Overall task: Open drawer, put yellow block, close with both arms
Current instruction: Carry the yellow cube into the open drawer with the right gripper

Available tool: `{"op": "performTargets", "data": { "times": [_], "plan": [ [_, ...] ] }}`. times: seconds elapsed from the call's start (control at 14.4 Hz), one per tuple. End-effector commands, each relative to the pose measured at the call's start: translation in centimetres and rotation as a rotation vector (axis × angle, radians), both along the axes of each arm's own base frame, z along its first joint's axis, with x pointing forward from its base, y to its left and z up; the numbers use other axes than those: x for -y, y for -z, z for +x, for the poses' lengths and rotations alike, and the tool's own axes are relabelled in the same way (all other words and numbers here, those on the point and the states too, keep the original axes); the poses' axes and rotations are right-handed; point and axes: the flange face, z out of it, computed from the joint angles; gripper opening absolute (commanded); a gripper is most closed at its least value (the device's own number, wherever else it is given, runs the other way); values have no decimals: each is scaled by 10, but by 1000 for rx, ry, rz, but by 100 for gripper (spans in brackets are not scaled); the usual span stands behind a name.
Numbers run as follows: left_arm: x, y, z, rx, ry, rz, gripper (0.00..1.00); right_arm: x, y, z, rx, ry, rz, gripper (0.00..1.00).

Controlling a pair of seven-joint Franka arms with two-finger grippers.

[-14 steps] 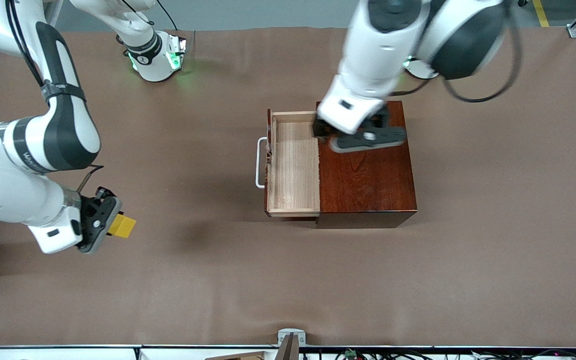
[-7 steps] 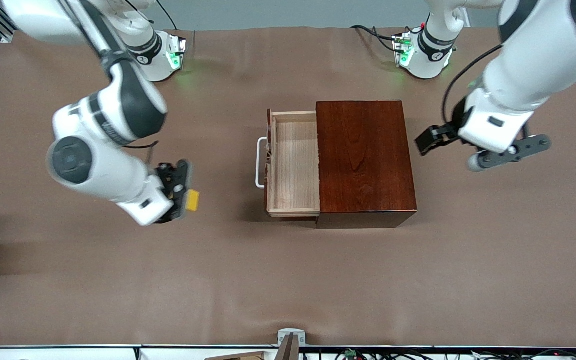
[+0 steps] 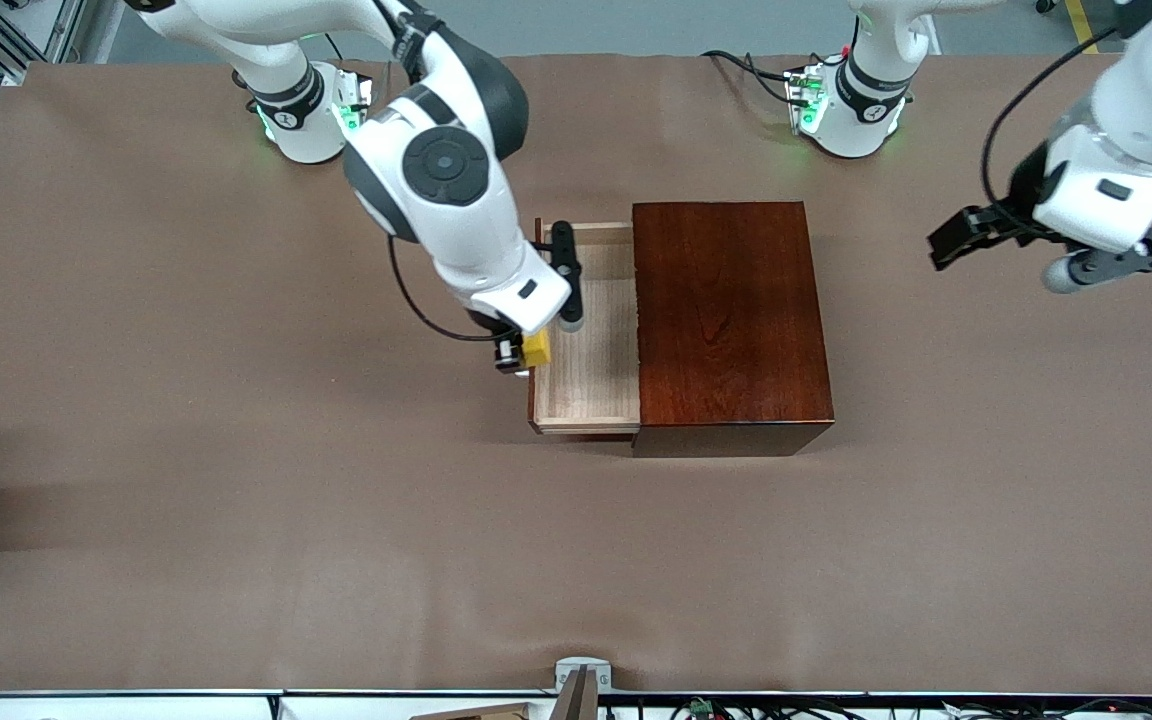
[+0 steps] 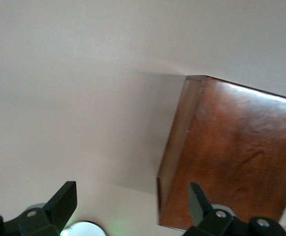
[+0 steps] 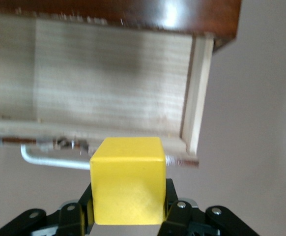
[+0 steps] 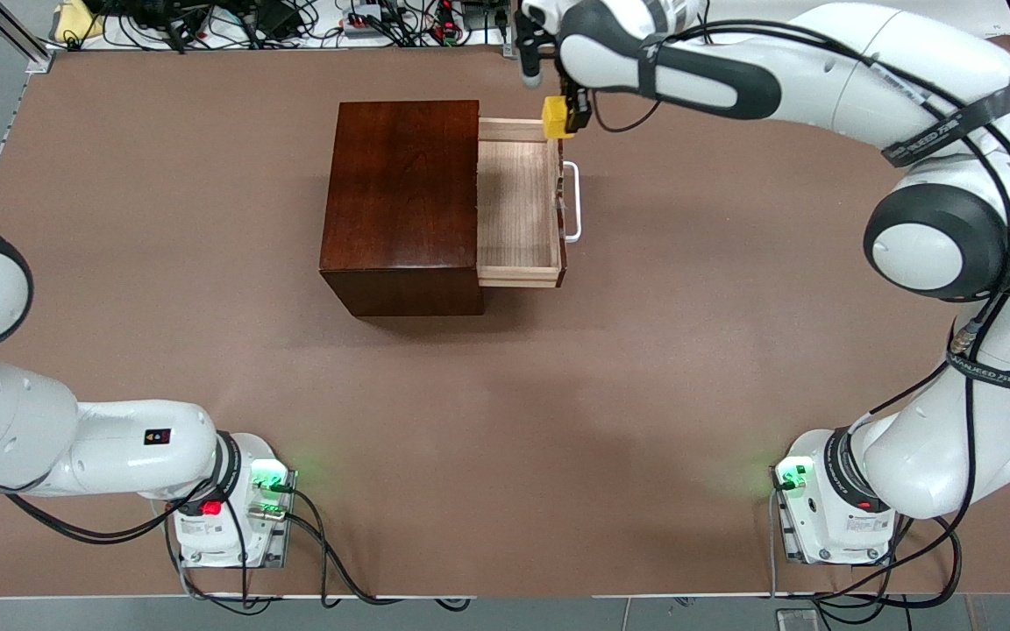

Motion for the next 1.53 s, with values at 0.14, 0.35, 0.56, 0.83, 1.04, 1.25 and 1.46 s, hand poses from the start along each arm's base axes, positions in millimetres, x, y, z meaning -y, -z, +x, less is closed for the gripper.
{"op": "performTargets", "data": {
  "times": [0.14,0.35,0.56,0.83,1.04,1.25,1.46],
  "plan": [
    [-64,2,2,22,142,-33,100,-37,41,-18,-1,-3,-32,0],
    [-69,0,4,42,213,-33,100,-55,64,-27,-5,-32,-27,0],
    [-66,-1,4,43,222,-31,100,-58,77,-27,-14,-28,-23,0],
    [-62,2,6,38,230,-34,100,-64,103,-33,-47,8,-41,0],
    [-59,2,8,39,233,-38,100,-72,118,-43,-66,21,-54,0],
    [-54,3,8,37,240,-38,100,-72,119,-43,-67,20,-56,16],
    [-54,3,8,37,237,-38,100,-65,116,-35,-62,25,-52,100]
  ]
}}
